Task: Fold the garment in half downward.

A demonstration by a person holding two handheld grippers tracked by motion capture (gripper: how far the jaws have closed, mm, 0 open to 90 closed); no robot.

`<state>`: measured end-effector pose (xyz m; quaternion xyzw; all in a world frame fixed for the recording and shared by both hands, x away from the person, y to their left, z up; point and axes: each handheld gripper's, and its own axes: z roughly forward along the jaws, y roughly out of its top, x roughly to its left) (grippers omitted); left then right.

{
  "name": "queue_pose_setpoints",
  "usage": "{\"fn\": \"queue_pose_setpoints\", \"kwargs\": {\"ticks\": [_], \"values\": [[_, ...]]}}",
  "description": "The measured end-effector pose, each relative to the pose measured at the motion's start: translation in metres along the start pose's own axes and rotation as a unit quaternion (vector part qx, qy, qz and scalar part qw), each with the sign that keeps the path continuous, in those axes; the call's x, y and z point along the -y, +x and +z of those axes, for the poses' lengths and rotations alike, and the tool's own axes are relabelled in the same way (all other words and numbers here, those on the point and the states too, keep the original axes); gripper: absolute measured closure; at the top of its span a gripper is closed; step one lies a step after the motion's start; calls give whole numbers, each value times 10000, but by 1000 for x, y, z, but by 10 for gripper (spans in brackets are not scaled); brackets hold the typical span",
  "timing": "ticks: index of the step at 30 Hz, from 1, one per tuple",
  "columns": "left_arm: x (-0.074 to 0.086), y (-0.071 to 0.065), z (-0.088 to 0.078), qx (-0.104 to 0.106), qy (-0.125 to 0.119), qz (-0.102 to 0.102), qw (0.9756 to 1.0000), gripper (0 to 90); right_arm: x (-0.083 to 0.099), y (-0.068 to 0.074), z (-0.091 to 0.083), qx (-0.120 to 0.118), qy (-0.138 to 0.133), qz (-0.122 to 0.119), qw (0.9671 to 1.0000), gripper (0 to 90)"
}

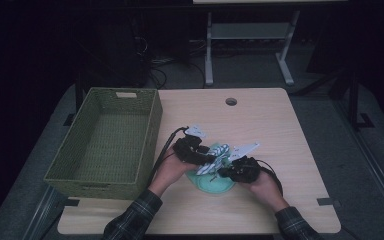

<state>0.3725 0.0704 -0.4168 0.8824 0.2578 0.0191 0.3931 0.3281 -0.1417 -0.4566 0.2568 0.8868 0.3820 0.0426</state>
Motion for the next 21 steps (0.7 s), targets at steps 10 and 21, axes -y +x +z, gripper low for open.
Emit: {"fn": "queue_pose_setpoints", "kwargs": {"ticks": [10, 21], "values": [[-1, -1, 2, 114, -60, 65, 9999, 886, -2, -1, 2, 15, -55, 60, 10000, 898], [-8, -12, -7, 294, -312, 142, 9990, 885, -4, -10, 4, 193, -207, 215, 9994, 898]]}}
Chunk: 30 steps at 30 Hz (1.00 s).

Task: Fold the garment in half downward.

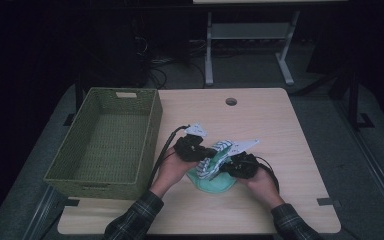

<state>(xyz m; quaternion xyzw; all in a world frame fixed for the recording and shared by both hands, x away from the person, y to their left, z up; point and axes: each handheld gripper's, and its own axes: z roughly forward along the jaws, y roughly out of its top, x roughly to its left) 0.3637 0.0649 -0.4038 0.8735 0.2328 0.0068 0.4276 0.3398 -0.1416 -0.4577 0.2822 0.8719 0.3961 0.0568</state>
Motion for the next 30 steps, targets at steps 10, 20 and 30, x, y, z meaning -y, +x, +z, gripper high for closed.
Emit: {"fn": "queue_pose_setpoints", "kwargs": {"ticks": [10, 20, 30], "values": [[5, -12, 19, 88, 146, 88, 9998, 884, 19, -14, -18, 277, 148, 224, 9993, 898], [10, -25, 38, 215, 370, 229, 9988, 884, 39, -41, -48, 800, 111, 588, 9950, 898], [21, -31, 60, 285, 727, 340, 9964, 876, 37, -40, -49, 831, 85, 558, 9949, 898]]}}
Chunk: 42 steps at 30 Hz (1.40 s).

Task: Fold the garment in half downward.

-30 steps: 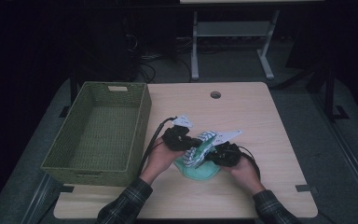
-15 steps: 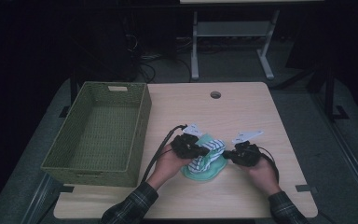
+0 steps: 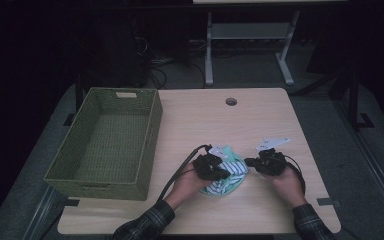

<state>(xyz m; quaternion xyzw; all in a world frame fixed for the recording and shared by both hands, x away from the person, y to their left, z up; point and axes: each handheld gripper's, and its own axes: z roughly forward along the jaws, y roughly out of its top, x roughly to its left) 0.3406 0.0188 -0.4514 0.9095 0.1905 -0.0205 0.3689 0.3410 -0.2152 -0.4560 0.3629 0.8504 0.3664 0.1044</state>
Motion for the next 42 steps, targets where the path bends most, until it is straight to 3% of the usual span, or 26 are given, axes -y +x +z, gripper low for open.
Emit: {"fn": "queue_pose_setpoints", "kwargs": {"ticks": [8, 11, 17, 23, 29, 36, 42], "values": [[-5, -2, -18, 6, -236, -35, 9997, 711, -4, 1, -6, -75, -115, -68, 9999, 897], [-6, -5, -29, 49, -351, -65, 9994, 752, -6, 4, -11, -107, -216, -87, 9997, 898], [3, -18, -37, 125, -241, 6, 9996, 893, -10, 16, -11, -276, -246, -254, 9990, 897], [16, -23, -27, 139, 25, -33, 9999, 893, -11, 21, -3, -328, -116, -325, 9989, 897], [26, -28, -15, 125, 416, 75, 9990, 894, -5, 19, 9, -262, 231, -418, 9985, 898], [27, -29, -18, 98, 393, 105, 9991, 882, -2, 17, 13, -296, 376, -441, 9979, 898], [23, -26, -37, 45, 118, 15, 9999, 864, -8, 16, 3, -305, 152, -367, 9987, 898]]}}
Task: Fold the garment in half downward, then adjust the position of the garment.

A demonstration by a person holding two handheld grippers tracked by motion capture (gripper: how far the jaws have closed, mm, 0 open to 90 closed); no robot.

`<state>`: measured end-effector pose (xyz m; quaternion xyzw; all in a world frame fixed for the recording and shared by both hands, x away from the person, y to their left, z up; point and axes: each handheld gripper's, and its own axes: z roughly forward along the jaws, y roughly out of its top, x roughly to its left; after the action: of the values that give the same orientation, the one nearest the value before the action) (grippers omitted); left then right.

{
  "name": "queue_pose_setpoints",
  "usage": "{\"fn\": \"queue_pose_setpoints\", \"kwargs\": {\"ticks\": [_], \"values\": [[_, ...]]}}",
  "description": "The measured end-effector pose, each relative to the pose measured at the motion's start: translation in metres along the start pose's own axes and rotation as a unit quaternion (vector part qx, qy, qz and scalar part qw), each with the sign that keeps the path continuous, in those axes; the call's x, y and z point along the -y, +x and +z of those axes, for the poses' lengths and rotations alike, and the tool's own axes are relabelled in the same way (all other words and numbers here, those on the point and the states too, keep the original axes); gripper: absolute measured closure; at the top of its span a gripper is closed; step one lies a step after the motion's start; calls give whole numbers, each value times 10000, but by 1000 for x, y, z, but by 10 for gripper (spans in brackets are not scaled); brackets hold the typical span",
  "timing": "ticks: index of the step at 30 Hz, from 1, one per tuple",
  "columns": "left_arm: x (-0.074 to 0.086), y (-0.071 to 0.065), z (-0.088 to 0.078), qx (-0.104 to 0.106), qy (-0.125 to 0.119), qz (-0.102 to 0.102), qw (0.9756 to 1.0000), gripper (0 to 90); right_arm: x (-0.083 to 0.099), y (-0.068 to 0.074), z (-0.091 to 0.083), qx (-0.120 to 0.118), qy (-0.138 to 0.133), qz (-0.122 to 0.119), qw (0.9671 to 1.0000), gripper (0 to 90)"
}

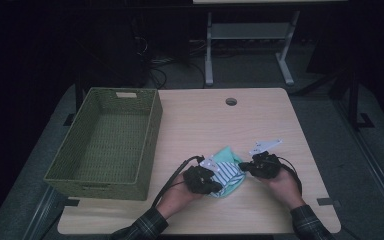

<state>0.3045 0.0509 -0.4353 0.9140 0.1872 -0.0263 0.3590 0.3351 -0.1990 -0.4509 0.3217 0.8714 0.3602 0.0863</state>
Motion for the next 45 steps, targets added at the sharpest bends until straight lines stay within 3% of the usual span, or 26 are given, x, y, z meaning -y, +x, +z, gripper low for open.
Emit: {"fn": "queue_pose_setpoints", "kwargs": {"ticks": [9, 17, 22, 27, 30, 35, 40, 45], "values": [[0, 17, -30, -342, -297, -202, 9988, 894, -23, -4, -4, -66, -395, -40, 9992, 898], [7, 42, -45, -763, -420, -469, 9951, 896, -44, -5, 4, -167, -600, -61, 9980, 898], [7, 51, -42, -845, -536, -598, 9932, 896, -55, -4, 16, -264, -614, -98, 9977, 898], [7, 54, -32, -819, -482, -660, 9933, 896, -61, -3, 30, -359, -529, -103, 9979, 898], [8, 57, -23, -865, -186, -562, 9945, 896, -59, -3, 42, -374, -362, -72, 9986, 898], [11, 63, -8, -1054, 161, -504, 9930, 896, -53, -7, 59, -326, -66, -36, 9994, 898], [12, 64, -4, -1075, 179, -494, 9928, 897, -50, -6, 66, -281, 71, -67, 9996, 899], [11, 62, -11, -1014, 15, -532, 9934, 895, -50, -6, 62, -240, -26, -94, 9997, 898]]}}
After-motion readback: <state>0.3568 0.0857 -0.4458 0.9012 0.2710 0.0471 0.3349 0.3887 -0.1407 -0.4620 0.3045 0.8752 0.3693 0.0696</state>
